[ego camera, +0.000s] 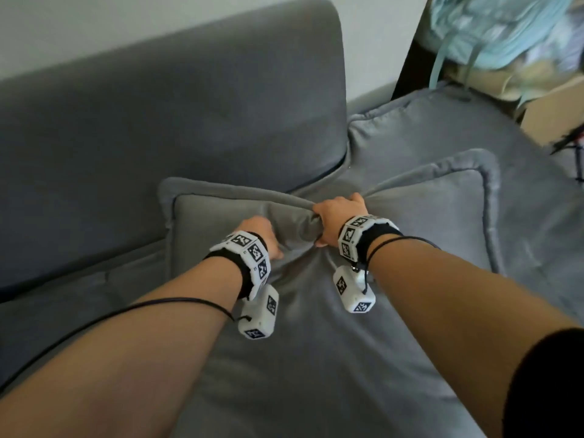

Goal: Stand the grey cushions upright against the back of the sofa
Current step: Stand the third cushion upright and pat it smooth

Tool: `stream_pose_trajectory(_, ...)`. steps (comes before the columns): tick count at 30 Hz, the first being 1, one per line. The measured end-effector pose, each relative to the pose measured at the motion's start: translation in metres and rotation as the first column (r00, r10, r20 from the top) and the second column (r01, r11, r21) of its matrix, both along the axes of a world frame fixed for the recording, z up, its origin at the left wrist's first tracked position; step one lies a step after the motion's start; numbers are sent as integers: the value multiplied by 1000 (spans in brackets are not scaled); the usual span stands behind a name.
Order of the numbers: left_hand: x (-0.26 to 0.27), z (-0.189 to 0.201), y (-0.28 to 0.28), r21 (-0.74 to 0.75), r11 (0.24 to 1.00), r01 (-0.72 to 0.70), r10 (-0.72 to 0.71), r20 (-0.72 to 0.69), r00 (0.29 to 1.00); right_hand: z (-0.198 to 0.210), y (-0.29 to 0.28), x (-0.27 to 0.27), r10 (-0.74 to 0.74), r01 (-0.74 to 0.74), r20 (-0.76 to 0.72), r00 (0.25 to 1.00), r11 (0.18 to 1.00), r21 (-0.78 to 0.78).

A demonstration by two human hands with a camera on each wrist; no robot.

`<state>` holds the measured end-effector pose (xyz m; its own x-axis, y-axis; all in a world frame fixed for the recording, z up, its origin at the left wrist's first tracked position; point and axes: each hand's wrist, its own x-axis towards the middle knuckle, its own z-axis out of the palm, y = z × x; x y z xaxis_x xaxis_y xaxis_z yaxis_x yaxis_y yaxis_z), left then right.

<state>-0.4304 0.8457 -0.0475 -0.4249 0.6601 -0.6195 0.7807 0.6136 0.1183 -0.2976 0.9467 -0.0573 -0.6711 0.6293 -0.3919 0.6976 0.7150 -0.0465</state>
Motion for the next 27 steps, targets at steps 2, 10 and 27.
stream_pose_trajectory(2, -7, 22, -12, 128, 990, 58, -31, -202, 979, 26, -13, -5, 48, -48, 11, 999, 999, 10)
stream_pose_trajectory(10, -69, 105, -52, 35, 966, 258, -238, -279, 930, 117, -62, -48, 204, -203, -71, 976, 979, 27)
stream_pose_trajectory(27, -227, 276, -159, 280, 952, 122, 73, -596, 799, 260, -140, -229, 487, -355, -355, 798, 856, 375)
